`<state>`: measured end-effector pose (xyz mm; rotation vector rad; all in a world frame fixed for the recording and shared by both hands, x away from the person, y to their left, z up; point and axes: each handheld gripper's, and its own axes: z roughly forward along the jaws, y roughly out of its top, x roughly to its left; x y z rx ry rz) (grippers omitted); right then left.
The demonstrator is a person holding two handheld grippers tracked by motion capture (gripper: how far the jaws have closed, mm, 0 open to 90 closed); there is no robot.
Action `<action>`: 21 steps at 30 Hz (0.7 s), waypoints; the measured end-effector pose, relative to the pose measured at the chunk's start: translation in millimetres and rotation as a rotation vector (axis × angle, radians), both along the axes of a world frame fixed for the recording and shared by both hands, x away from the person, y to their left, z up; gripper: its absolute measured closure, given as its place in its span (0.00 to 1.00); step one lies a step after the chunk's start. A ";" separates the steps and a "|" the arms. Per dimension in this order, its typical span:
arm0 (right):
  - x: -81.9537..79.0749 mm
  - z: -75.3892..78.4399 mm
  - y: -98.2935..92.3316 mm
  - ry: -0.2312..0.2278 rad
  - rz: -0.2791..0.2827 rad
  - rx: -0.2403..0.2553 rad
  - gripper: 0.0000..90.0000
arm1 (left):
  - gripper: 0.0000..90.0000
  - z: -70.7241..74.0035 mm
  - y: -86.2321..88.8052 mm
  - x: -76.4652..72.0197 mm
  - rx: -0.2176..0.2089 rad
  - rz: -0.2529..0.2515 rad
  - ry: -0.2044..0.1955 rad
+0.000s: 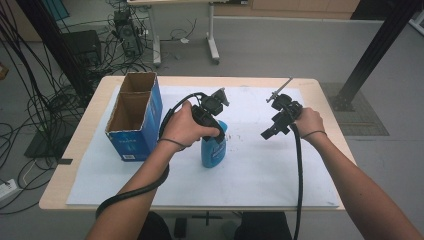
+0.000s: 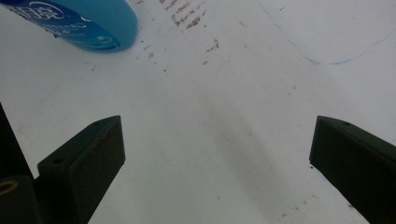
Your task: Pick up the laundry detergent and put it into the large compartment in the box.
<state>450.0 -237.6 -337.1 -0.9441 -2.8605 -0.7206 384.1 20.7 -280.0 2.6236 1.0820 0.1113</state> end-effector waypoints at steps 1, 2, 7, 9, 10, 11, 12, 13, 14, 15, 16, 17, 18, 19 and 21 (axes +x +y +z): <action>-0.2 0.2 0.2 0.001 -0.001 0.001 0.03 | 0.42 -0.1 0.0 0.0 -0.001 0.001 0.000; -0.2 0.3 0.4 0.000 -0.001 0.000 0.03 | 0.42 -0.1 0.0 0.0 -0.001 0.002 0.000; 0.2 0.8 0.3 -0.006 0.004 -0.005 0.03 | 0.42 -0.1 0.2 0.0 -0.002 0.002 0.000; 0.2 0.7 0.1 0.002 -0.001 0.004 0.03 | 0.42 -0.1 0.2 0.1 -0.002 0.002 0.000; 0.2 0.7 0.1 0.002 -0.001 0.004 0.03 | 0.42 -0.2 0.1 0.1 -0.002 0.002 0.001; 0.3 0.5 0.3 0.003 0.001 0.003 0.03 | 0.42 -0.1 0.2 0.1 -0.003 0.001 0.001; 0.6 0.5 0.1 -0.001 0.006 0.005 0.03 | 0.42 -0.2 0.4 0.2 -0.004 0.002 0.000; 0.6 0.5 0.1 -0.001 0.006 0.005 0.03 | 0.42 -0.4 0.6 0.2 -0.008 0.005 0.001; 0.7 0.7 0.2 -0.001 0.008 0.001 0.03 | 0.42 -0.6 0.7 0.1 -0.011 0.008 0.001; 0.7 0.7 0.2 -0.003 0.007 0.002 0.03 | 0.42 -0.6 1.0 0.1 -0.012 0.007 0.000; 0.7 0.9 0.2 -0.003 0.006 0.001 0.03 | 0.42 -0.6 1.1 0.1 -0.013 0.006 0.001; 0.8 0.8 0.2 -0.003 0.008 0.000 0.03 | 0.42 -0.5 1.2 0.1 -0.011 0.006 0.002; 0.9 0.6 0.5 0.000 0.008 -0.002 0.03 | 0.42 -0.4 1.2 0.2 -0.011 0.005 0.002; 1.0 0.7 0.5 -0.002 0.008 -0.002 0.03 | 0.42 -0.5 1.0 0.2 -0.012 0.007 0.002; 1.6 0.8 0.8 -0.003 0.008 -0.006 0.03 | 0.42 -0.5 0.7 0.2 -0.010 0.005 0.001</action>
